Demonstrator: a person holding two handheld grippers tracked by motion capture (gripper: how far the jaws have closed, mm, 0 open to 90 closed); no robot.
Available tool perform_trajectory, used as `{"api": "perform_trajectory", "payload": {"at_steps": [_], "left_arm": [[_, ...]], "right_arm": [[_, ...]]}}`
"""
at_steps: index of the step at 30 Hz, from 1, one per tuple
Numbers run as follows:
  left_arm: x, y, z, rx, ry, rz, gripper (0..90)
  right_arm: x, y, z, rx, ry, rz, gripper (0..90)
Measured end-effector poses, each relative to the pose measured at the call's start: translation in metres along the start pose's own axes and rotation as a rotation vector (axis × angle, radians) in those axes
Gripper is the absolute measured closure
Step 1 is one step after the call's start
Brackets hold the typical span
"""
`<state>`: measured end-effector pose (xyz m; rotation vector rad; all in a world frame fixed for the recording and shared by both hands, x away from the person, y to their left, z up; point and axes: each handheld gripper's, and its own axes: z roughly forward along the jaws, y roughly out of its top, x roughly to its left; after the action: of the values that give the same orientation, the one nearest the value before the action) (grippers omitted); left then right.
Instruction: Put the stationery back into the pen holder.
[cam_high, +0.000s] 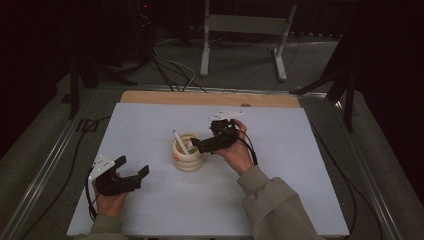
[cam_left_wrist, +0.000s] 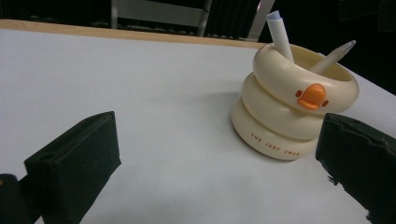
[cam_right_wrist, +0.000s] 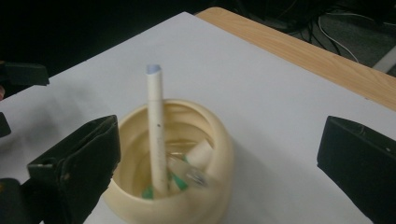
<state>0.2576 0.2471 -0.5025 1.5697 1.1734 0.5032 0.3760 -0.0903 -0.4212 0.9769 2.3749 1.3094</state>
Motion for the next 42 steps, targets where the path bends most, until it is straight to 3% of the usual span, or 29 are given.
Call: {"api": "perform_trajectory", "payload": {"at_steps": [17, 33, 42], "left_arm": [[0.0, 0.0, -0.001, -0.009, 0.012, 0.001, 0.1], [-0.001, 0.001, -0.001, -0.006, 0.024, 0.004, 0.1], [-0.001, 0.001, -0.002, -0.007, 0.031, 0.01, 0.1]], "right_arm": [[-0.033, -0.026, -0.035, -0.041, -0.073, 0.073, 0.0], [-0.051, -0.061, -0.058, -0.046, -0.148, 0.069, 0.0], [-0.06, -0.074, -0.082, -0.074, -0.203, 0.051, 0.0]]}}
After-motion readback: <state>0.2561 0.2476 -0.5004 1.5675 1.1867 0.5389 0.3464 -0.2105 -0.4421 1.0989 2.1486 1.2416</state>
